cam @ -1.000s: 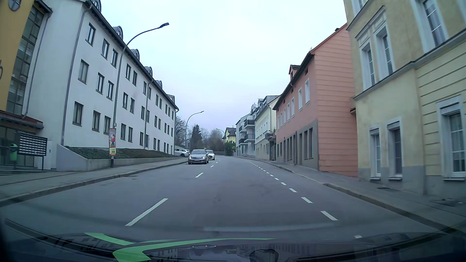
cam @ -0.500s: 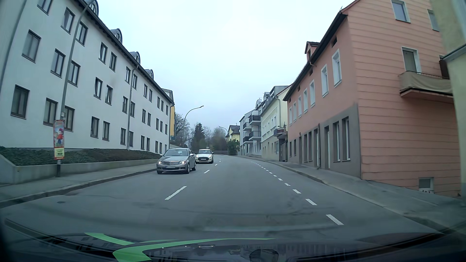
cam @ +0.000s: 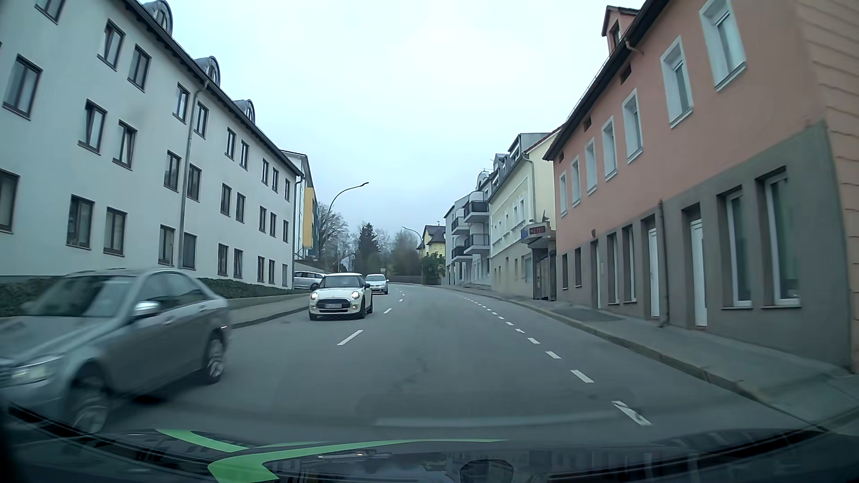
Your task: Follow the waypoints while adhering to traffic rules and regulations
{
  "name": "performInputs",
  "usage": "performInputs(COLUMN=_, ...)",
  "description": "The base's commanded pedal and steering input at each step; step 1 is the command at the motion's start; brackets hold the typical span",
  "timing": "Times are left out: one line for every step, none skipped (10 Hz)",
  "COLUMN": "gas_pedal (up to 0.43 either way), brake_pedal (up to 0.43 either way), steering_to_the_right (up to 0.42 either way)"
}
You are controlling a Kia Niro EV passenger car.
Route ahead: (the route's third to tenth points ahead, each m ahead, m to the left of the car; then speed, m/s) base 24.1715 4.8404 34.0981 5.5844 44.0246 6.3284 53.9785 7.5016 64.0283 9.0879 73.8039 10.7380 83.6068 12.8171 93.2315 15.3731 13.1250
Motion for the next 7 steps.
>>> performInputs(gas_pedal=0.319, brake_pedal=0.000, steering_to_the_right=-0.006)
performInputs(gas_pedal=0.311, brake_pedal=0.000, steering_to_the_right=-0.006)
performInputs(gas_pedal=0.311, brake_pedal=0.000, steering_to_the_right=-0.006)
performInputs(gas_pedal=0.311, brake_pedal=0.000, steering_to_the_right=-0.006)
performInputs(gas_pedal=0.299, brake_pedal=0.000, steering_to_the_right=-0.006)
performInputs(gas_pedal=0.287, brake_pedal=0.000, steering_to_the_right=-0.006)
performInputs(gas_pedal=0.287, brake_pedal=0.000, steering_to_the_right=-0.006)
